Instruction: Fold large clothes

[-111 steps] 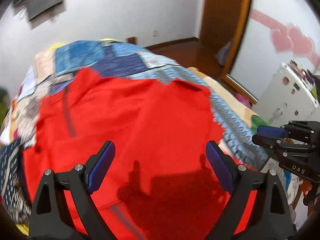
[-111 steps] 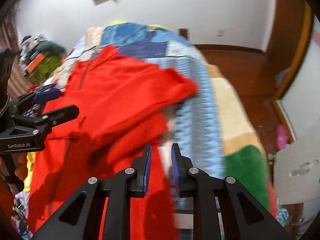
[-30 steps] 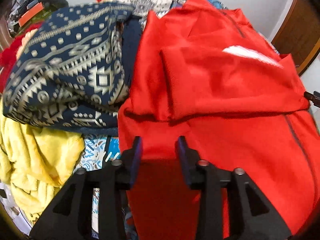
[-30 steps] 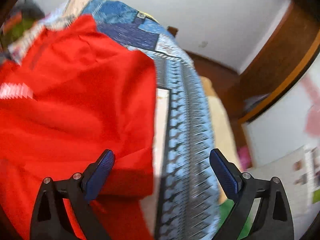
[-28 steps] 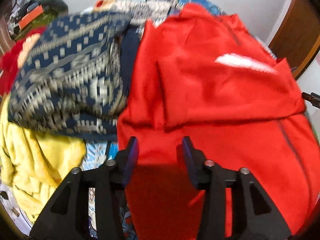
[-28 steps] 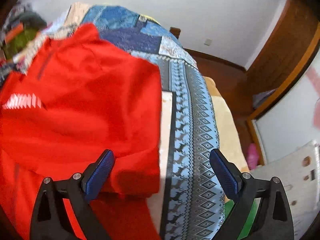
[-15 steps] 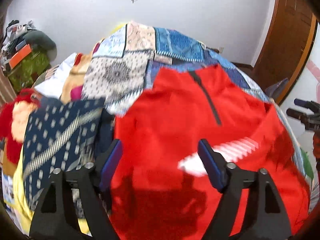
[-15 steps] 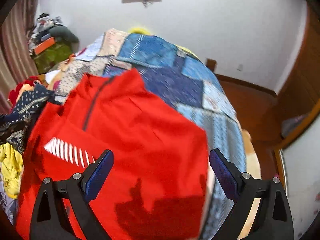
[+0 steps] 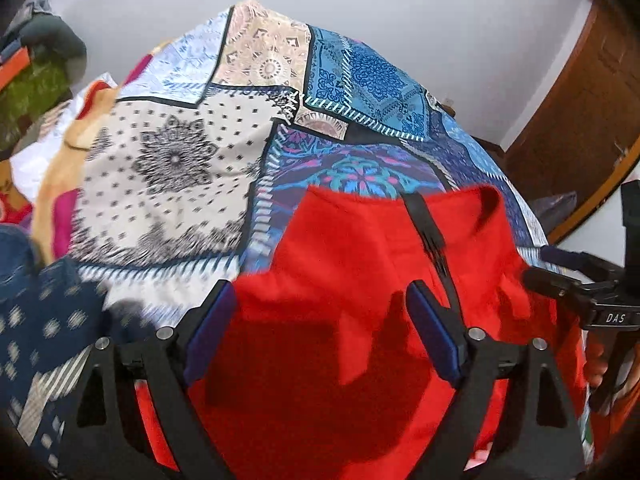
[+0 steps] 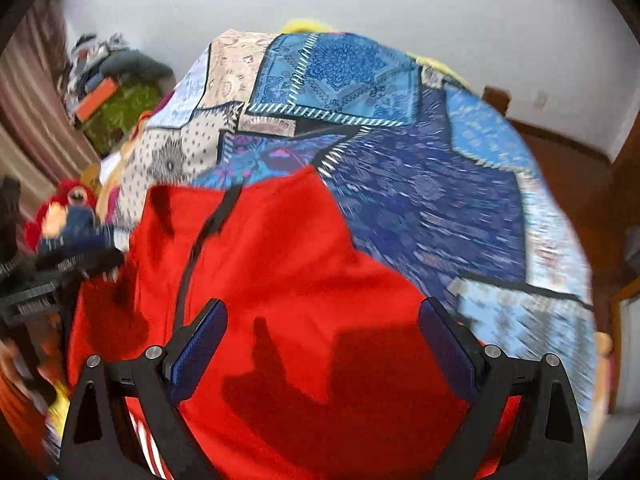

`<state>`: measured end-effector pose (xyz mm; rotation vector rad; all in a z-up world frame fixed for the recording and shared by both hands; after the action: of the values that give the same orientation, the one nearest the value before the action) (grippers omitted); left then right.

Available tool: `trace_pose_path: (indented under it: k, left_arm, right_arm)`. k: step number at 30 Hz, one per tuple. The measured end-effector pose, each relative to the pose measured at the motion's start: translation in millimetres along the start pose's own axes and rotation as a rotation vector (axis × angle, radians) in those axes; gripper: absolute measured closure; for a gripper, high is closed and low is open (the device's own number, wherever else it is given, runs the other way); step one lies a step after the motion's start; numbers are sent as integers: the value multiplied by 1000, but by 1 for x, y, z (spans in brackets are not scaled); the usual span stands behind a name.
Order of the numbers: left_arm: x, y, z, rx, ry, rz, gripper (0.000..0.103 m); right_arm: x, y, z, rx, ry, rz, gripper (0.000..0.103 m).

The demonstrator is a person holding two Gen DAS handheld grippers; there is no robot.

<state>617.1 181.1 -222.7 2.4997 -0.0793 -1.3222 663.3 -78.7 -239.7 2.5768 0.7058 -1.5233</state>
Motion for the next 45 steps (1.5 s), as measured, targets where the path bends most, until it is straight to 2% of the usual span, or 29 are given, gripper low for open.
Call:
trace_pose_path:
  k: [3, 4, 5, 7, 8, 9, 10, 11, 12, 13, 16, 22, 25, 30, 33, 39, 45]
  left_arm:
    - [20, 1, -13, -21, 7, 13, 20]
    - [26, 2, -15, -31, 2, 28, 29]
    - [32, 2, -16, -36, -7, 39, 33]
    - [45, 4, -15, -31, -23, 13, 45]
    - [46, 6, -14, -21, -15, 1, 48]
    - [46, 8, -13, -4, -1, -9, 59]
    - [43, 12, -11, 14, 9, -6, 73]
    - [39, 16, -9, 33, 15, 5, 79]
    - [35, 20, -7, 49, 19, 4, 86]
    - [28, 27, -5, 76, 28, -17, 87]
    - [1, 43, 3, 122, 47, -35, 88]
    - [-81, 77, 31, 247, 123, -50, 88]
    - [-123, 89, 55, 283, 146, -34, 88]
    - [-165, 98, 99, 297, 140, 6, 89]
    - [-175, 95, 131, 286, 119, 27, 89]
    - [-170, 82, 197, 238, 21, 71, 88]
    - [-160, 82, 261, 293, -59, 44, 88]
  right_arm:
    - [20, -4, -18, -7, 10, -25, 10]
    - [26, -5, -22, -9, 12, -18, 16]
    - [33, -7, -23, -13, 3, -16, 25]
    - [45, -10, -22, -7, -21, -35, 41]
    - [46, -11, -20, -10, -2, -28, 43]
    - [43, -13, -18, -18, 22, -40, 49]
    - [40, -15, -16, -24, 32, -53, 66]
    - [36, -18, -13, -24, 40, -73, 77]
    - [32, -21, -10, -28, 46, -88, 82]
    - [27, -24, -7, -36, 53, -86, 87]
    - [2, -36, 3, -70, 87, -63, 88]
    - [-81, -63, 37, -131, 184, -76, 89]
    - [-118, -72, 60, -127, 207, -98, 89]
    - [-164, -90, 114, -152, 206, -98, 90]
    - [-177, -99, 148, -156, 190, -104, 89]
    - [-183, -113, 217, -180, 132, -88, 89]
    - [-177, -111, 269, -171, 71, -67, 89]
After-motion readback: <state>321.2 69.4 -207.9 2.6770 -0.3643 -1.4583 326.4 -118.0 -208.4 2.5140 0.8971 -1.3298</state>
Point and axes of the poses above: each gripper's, at about its wrist camera, not at the fingertips, and x roughly the way its jaws point, y to its right, z to its underside, the point moved 3 cm from there along x, roughly the way its jaws point, and after that the axes turned 5 degrees about -x, right-handed, at the moved point
